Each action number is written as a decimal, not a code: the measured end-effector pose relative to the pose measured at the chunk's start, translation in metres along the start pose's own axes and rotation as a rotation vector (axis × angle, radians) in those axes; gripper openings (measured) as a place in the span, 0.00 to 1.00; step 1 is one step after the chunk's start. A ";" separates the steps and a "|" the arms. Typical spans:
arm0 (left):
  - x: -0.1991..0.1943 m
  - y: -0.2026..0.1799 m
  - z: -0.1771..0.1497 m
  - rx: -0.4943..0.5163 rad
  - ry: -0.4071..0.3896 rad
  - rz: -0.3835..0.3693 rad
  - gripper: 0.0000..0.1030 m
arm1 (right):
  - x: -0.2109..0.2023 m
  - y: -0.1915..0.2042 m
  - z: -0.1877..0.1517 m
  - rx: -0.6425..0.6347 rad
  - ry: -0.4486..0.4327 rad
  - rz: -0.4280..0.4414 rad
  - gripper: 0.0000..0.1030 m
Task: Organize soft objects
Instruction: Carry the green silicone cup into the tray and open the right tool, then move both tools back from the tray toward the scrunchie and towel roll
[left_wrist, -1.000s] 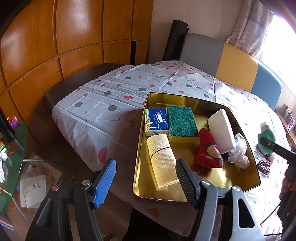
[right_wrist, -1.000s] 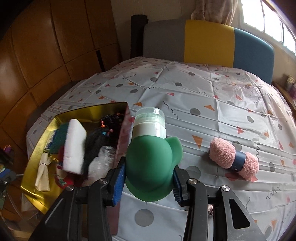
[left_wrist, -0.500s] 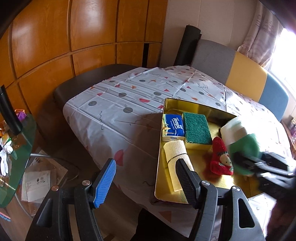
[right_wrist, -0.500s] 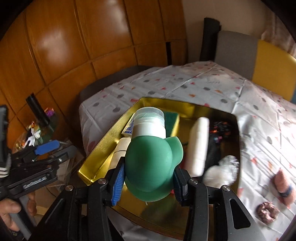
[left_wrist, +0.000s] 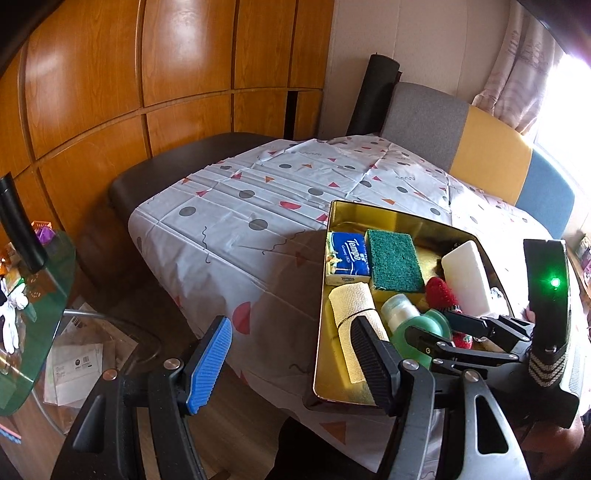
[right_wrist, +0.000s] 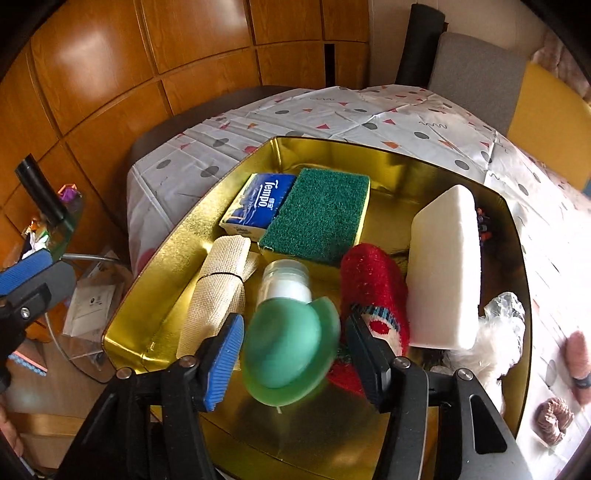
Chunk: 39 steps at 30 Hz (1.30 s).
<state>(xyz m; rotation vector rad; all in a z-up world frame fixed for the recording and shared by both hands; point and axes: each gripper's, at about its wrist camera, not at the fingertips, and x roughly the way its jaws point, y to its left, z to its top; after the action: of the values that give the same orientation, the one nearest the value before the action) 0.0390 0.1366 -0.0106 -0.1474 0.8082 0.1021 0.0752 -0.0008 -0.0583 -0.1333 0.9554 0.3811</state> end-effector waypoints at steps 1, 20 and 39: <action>-0.001 0.000 0.000 0.001 -0.002 0.000 0.66 | -0.003 0.000 -0.001 0.000 -0.006 -0.004 0.57; -0.018 -0.019 0.000 0.065 -0.038 -0.008 0.66 | -0.072 -0.013 -0.005 0.019 -0.193 -0.068 0.59; -0.030 -0.095 0.002 0.278 -0.074 -0.103 0.66 | -0.146 -0.122 -0.050 0.203 -0.280 -0.258 0.64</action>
<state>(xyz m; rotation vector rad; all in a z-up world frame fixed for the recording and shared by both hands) 0.0343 0.0425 0.0211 0.0775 0.7320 -0.1014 0.0068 -0.1651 0.0254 -0.0160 0.6846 0.0597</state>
